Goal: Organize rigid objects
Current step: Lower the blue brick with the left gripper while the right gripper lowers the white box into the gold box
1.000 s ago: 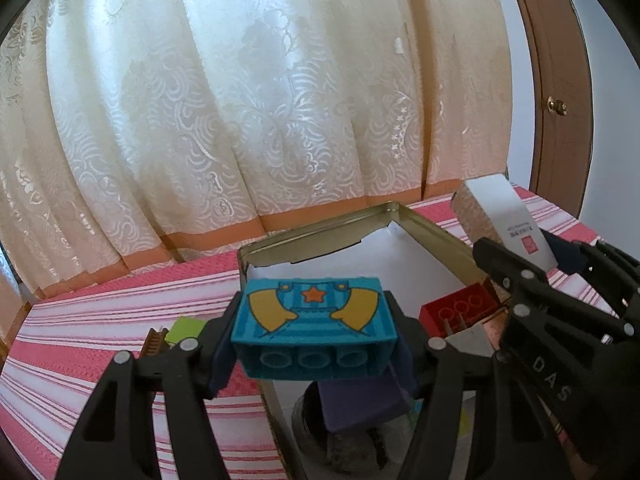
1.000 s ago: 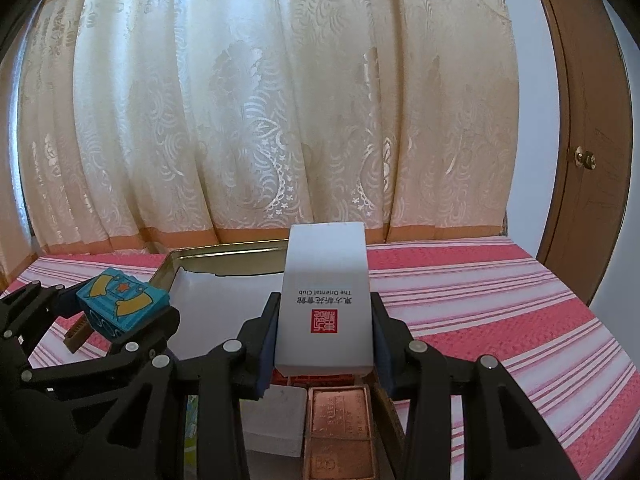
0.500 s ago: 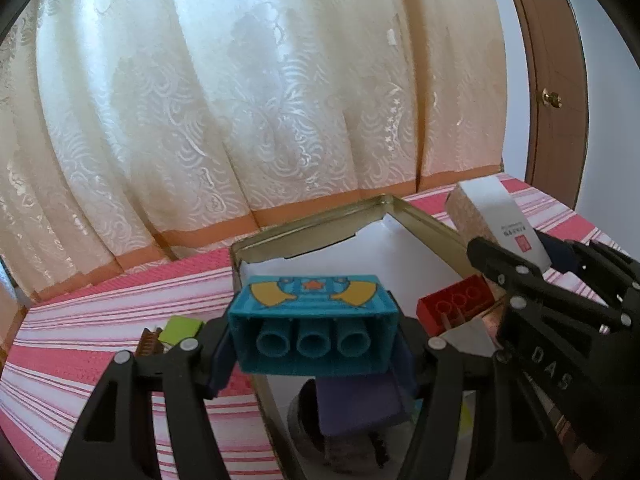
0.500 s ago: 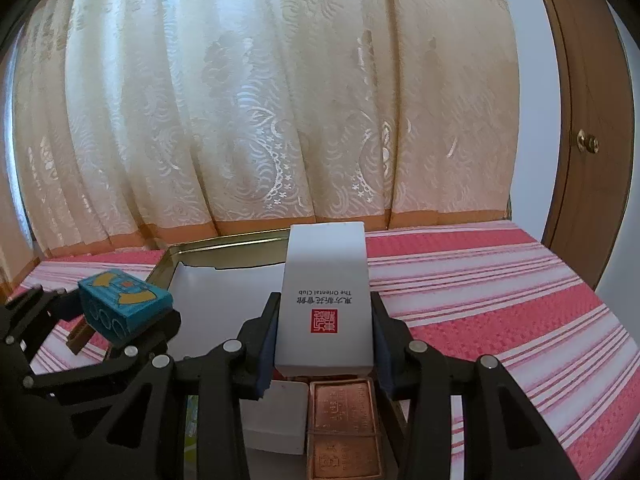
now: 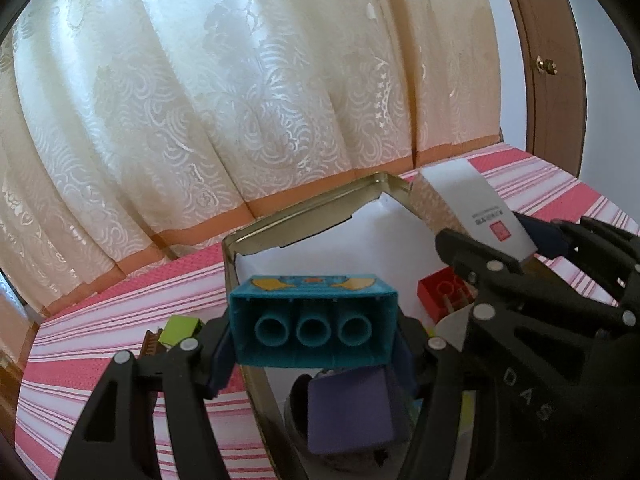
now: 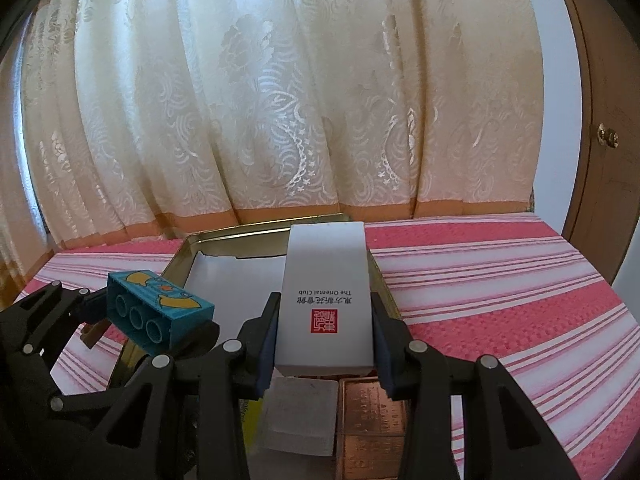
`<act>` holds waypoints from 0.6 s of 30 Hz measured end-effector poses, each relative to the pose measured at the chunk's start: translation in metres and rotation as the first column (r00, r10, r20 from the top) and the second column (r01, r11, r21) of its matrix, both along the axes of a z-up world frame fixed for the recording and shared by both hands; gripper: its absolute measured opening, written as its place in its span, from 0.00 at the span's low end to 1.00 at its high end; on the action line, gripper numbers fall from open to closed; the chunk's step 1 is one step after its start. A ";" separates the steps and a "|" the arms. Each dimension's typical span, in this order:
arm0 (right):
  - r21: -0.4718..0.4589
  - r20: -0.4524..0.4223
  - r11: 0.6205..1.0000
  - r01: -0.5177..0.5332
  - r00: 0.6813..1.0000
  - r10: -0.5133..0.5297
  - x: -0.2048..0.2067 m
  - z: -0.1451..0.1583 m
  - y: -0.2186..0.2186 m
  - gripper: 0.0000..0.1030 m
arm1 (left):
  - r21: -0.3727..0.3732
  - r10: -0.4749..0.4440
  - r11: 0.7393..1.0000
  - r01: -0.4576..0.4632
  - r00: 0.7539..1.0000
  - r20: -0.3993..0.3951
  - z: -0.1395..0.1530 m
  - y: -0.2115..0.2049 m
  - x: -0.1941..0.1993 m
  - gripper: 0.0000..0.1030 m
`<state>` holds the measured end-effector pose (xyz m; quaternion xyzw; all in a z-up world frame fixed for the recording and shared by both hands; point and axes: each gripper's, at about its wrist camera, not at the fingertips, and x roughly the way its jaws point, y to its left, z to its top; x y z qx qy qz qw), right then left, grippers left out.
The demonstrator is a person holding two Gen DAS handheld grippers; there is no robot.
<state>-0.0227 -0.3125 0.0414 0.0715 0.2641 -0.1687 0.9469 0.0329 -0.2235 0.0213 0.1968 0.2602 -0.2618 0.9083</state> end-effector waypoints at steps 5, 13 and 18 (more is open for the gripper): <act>0.003 -0.011 1.000 -0.009 1.000 0.009 0.002 0.000 0.001 0.42 | 0.007 -0.001 1.000 0.001 1.000 -0.001 -0.001 0.000 0.000 0.62; 0.011 -0.030 1.000 -0.011 0.999 0.011 0.005 -0.001 0.001 0.43 | 0.020 0.012 1.000 -0.012 1.000 -0.011 -0.002 0.000 0.003 0.62; 0.014 -0.045 1.000 -0.011 0.999 0.011 0.008 -0.001 0.000 0.43 | 0.029 0.019 0.999 -0.018 1.000 -0.023 -0.004 0.000 0.005 0.62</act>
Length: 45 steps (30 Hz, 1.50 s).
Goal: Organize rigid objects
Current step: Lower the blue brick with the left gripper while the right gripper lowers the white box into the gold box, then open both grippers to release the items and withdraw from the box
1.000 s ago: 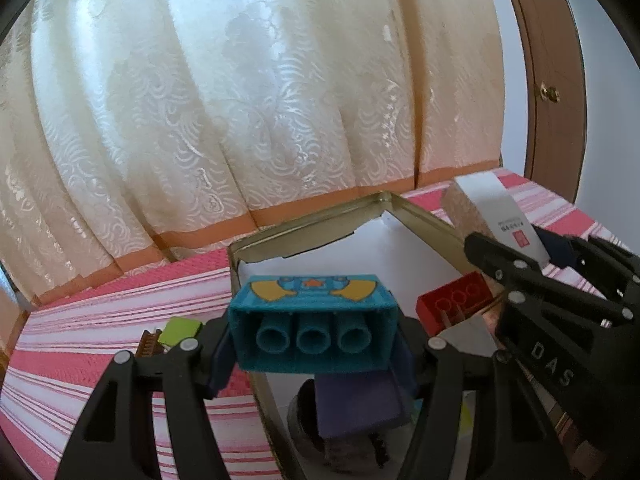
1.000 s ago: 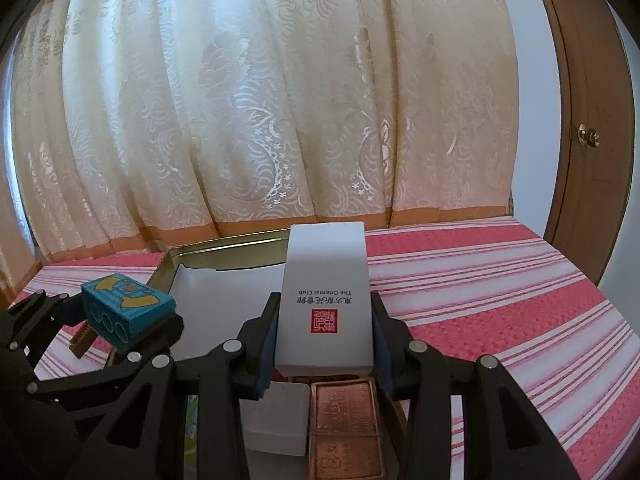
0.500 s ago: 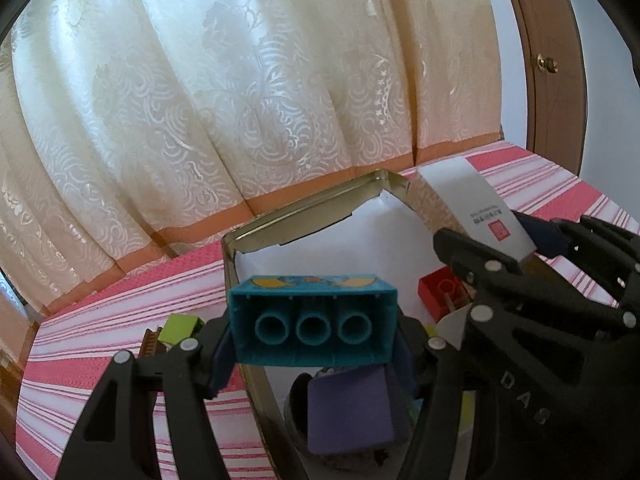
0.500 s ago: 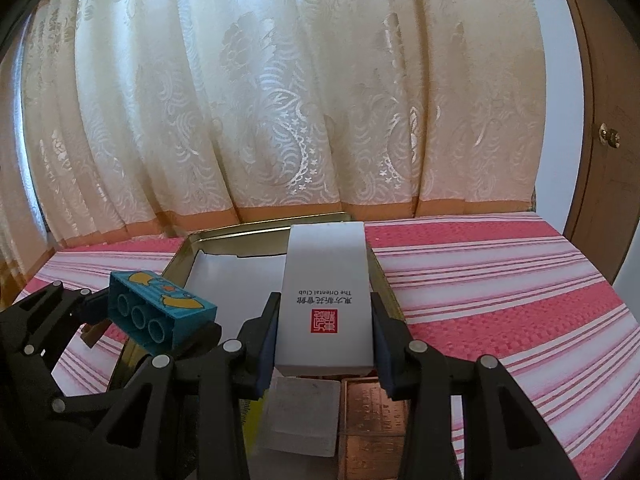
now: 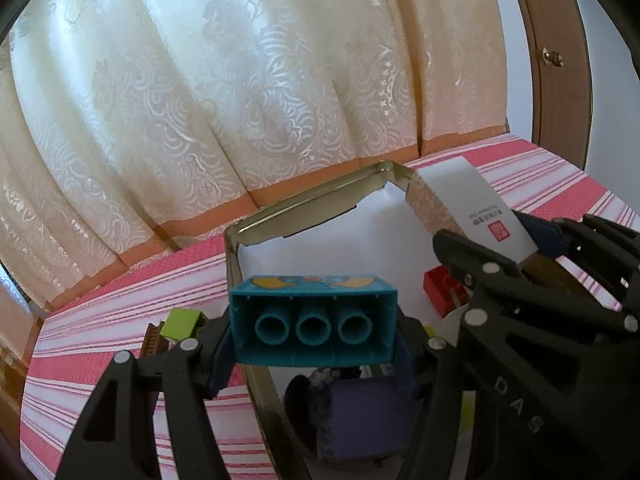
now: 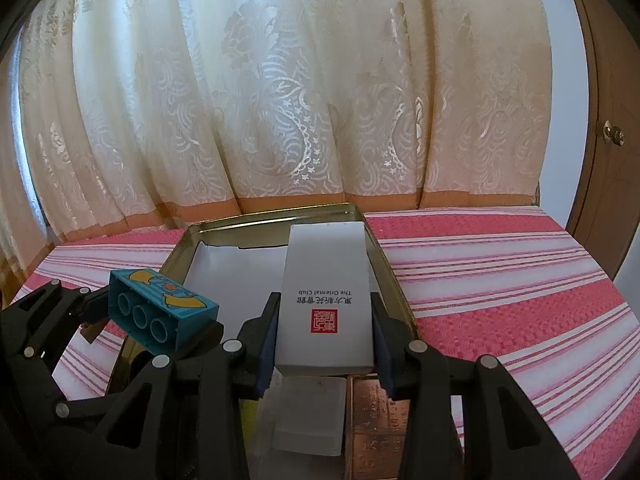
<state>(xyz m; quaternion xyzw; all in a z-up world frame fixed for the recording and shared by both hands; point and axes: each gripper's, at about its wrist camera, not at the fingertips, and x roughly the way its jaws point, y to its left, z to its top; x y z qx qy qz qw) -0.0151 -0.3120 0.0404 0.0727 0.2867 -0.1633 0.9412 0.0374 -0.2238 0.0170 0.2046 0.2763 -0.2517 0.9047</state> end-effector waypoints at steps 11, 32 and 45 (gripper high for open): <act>0.000 -0.015 1.000 -0.003 1.000 0.003 0.003 -0.001 0.001 0.43 | 0.011 0.005 1.000 -0.005 1.000 -0.003 0.000 0.000 0.001 0.62; 0.010 0.090 1.000 0.002 0.996 -0.003 -0.014 0.006 0.005 0.81 | -0.036 0.003 0.999 -0.002 0.999 0.040 0.009 0.008 -0.009 1.00; 0.043 0.173 0.996 0.079 0.981 -0.085 -0.035 0.011 -0.003 0.80 | -0.118 0.043 0.992 -0.038 0.998 0.040 0.017 0.026 -0.008 1.00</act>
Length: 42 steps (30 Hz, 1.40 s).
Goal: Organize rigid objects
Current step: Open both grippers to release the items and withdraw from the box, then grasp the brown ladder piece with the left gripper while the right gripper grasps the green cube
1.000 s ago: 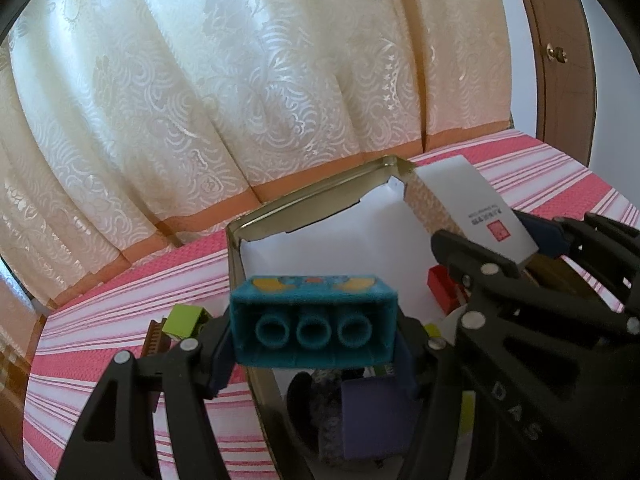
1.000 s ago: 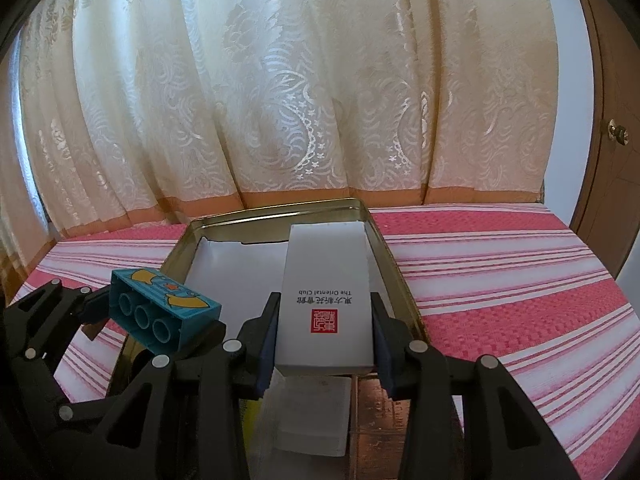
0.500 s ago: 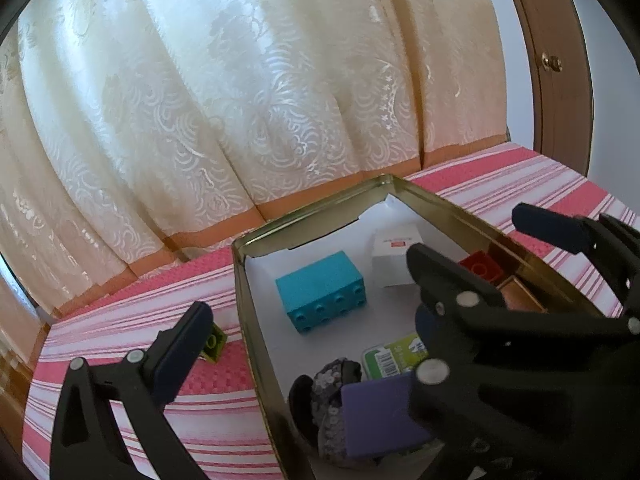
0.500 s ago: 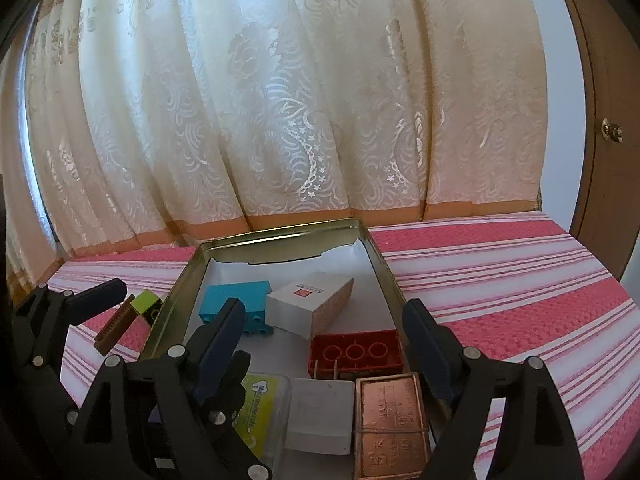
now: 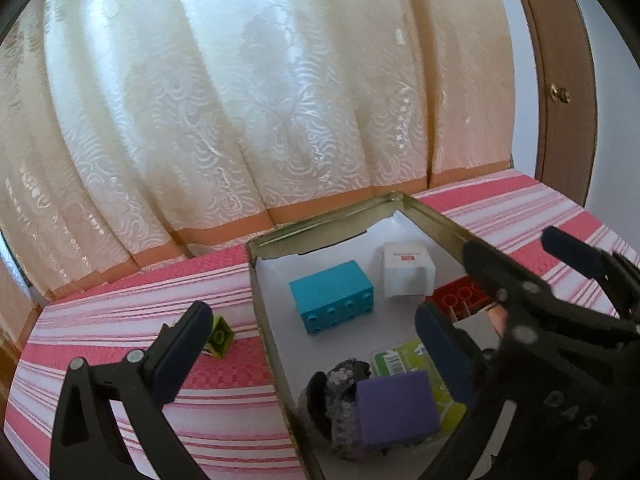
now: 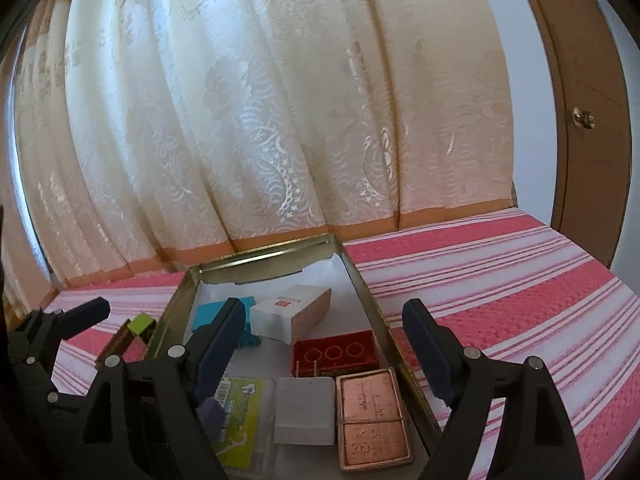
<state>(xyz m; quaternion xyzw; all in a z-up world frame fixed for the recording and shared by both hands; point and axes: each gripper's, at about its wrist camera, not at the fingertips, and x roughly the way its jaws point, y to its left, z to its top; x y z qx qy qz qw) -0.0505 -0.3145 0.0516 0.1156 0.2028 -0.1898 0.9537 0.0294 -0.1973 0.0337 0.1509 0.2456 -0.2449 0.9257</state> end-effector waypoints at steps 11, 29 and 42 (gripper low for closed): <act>-0.134 0.162 0.986 0.101 0.984 -0.078 -0.025 0.013 0.019 0.80 | -0.102 0.111 0.988 -0.112 0.994 -0.008 0.009 0.032 0.014 1.00; -0.152 0.189 0.982 0.111 0.979 -0.081 -0.028 0.013 0.027 0.80 | -0.118 0.343 0.932 -0.341 0.939 -0.004 -0.007 0.118 0.051 1.00; -0.202 0.078 0.979 -0.013 0.997 0.029 -0.002 0.004 0.102 0.80 | -0.022 0.380 0.923 -0.383 0.920 -0.092 -0.031 0.147 0.085 0.95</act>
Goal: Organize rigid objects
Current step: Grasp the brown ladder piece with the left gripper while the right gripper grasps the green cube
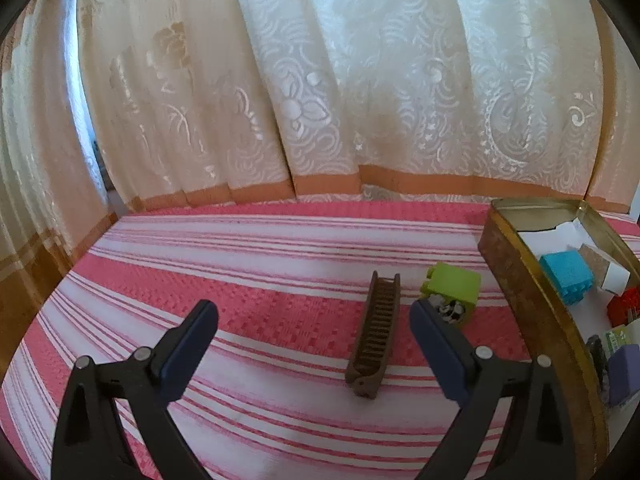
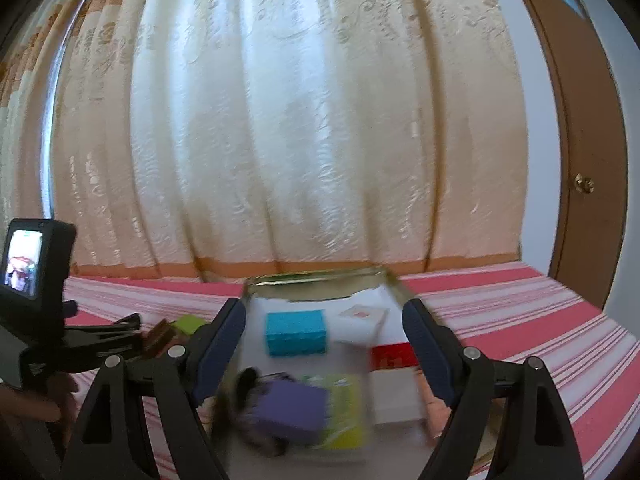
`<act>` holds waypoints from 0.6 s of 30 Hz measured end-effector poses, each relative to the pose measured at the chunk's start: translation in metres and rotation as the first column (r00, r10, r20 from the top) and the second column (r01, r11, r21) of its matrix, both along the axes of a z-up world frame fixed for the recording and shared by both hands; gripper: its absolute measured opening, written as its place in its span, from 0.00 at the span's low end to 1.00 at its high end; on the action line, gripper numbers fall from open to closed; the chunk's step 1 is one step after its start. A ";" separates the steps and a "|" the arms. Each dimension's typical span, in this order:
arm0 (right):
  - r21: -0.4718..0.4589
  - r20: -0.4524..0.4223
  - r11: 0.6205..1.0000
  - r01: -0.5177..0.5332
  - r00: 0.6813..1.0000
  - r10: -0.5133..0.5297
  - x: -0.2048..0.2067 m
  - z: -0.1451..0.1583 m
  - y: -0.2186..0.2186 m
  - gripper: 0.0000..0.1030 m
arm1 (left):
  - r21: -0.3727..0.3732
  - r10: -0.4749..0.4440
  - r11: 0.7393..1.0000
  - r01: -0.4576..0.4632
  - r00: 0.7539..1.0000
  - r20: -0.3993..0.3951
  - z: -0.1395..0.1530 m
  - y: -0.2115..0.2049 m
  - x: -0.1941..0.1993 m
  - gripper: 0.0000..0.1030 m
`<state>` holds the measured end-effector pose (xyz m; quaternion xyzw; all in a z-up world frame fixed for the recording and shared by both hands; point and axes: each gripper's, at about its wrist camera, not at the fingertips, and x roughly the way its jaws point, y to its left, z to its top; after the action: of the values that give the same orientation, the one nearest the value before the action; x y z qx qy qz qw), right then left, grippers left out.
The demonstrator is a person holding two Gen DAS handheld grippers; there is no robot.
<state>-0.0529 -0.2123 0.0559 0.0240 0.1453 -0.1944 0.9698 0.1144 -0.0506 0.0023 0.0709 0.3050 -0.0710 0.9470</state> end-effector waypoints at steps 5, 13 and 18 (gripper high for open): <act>0.019 -0.034 0.999 -0.040 0.999 0.041 0.017 -0.003 0.025 0.80 | 0.008 -0.006 1.000 0.006 0.999 -0.036 -0.003 0.007 0.009 0.95; 0.037 -0.091 0.998 -0.051 0.994 0.054 0.043 -0.009 0.058 0.80 | -0.031 -0.035 0.999 0.032 0.991 -0.126 -0.012 0.010 0.030 0.95; 0.053 -0.105 0.997 -0.051 0.993 0.056 0.051 -0.011 0.061 0.79 | -0.045 -0.094 0.995 0.087 0.979 -0.183 -0.019 0.001 0.049 0.94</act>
<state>-0.0017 -0.1515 0.0452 0.0339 0.2022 -0.1657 0.9646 0.1639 -0.0498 -0.0172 0.0605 0.3869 -0.1261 0.9115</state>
